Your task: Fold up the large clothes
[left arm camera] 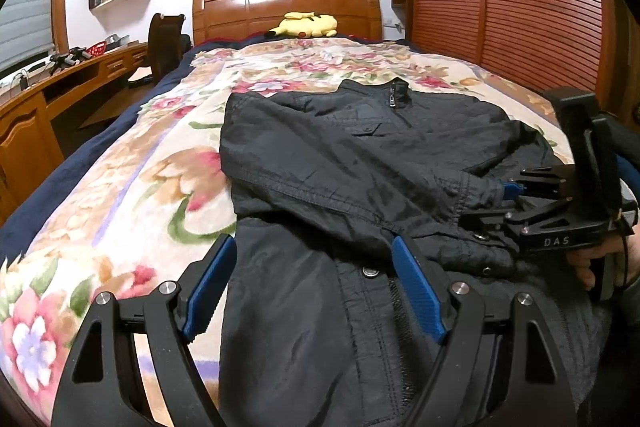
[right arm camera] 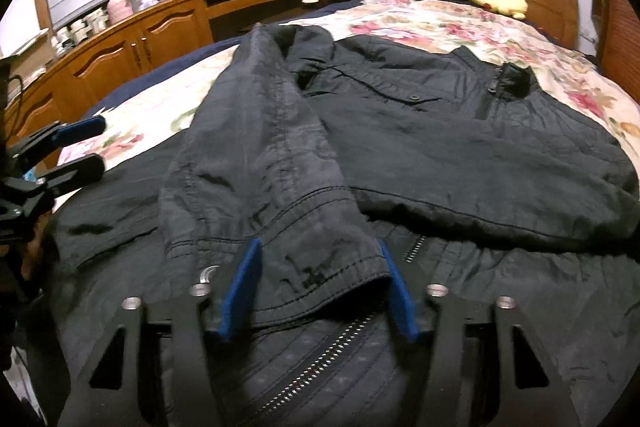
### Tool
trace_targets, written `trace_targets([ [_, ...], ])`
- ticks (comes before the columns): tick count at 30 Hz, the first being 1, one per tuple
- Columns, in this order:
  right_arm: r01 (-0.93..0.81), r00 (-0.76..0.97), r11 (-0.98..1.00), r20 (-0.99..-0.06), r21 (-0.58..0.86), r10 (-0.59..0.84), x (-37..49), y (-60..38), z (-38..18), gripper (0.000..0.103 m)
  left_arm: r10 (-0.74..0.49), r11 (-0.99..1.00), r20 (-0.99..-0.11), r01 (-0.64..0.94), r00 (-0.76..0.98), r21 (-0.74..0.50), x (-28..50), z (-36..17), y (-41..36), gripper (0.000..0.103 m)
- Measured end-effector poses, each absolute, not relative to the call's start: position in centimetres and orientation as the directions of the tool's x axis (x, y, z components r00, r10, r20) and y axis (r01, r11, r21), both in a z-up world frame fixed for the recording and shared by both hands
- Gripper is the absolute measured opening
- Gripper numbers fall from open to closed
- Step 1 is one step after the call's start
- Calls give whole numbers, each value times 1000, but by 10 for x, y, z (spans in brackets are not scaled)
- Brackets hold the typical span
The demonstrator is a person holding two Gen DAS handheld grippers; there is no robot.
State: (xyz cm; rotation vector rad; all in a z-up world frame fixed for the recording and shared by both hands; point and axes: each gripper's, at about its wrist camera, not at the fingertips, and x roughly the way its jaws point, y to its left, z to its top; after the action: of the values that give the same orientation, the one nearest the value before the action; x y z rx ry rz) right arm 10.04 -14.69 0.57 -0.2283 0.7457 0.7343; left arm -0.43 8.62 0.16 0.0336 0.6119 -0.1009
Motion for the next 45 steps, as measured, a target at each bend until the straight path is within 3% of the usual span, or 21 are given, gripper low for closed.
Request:
trace_targets([
  [1, -681, 508, 730, -683, 55, 525, 99, -148, 6, 32, -84, 995, -576, 103, 813, -1, -5, 1, 87, 81],
  [4, -685, 535, 728, -652, 38, 537, 90, -152, 8, 9, -84, 996, -573, 94, 815, -12, -6, -3, 87, 81],
  [17, -580, 728, 812, -406, 65, 552, 60, -237, 69, 5, -66, 998, -541, 47, 839, -49, -10, -17, 92, 81],
  [26, -450, 813, 893, -403, 22, 419, 40, -280, 74, 5, -41, 999, -502, 34, 864, -22, -18, -17, 89, 81],
  [36, -237, 843, 971, -501, -22, 195, 42, -282, 68, 5, -11, 999, -495, 26, 869, 22, -19, -19, 82, 81],
  [38, -209, 845, 977, -508, -29, 166, 48, -276, 72, 10, -14, 999, -495, 28, 869, 19, -19, -20, 86, 81],
  [43, -173, 870, 983, -479, -68, 120, 40, -268, 81, 59, -19, 999, -497, 30, 868, 13, -21, -21, 86, 81],
  [45, -192, 873, 979, -466, -63, 141, 37, -261, 83, 63, -19, 999, -498, 32, 867, 18, -21, -21, 85, 81],
])
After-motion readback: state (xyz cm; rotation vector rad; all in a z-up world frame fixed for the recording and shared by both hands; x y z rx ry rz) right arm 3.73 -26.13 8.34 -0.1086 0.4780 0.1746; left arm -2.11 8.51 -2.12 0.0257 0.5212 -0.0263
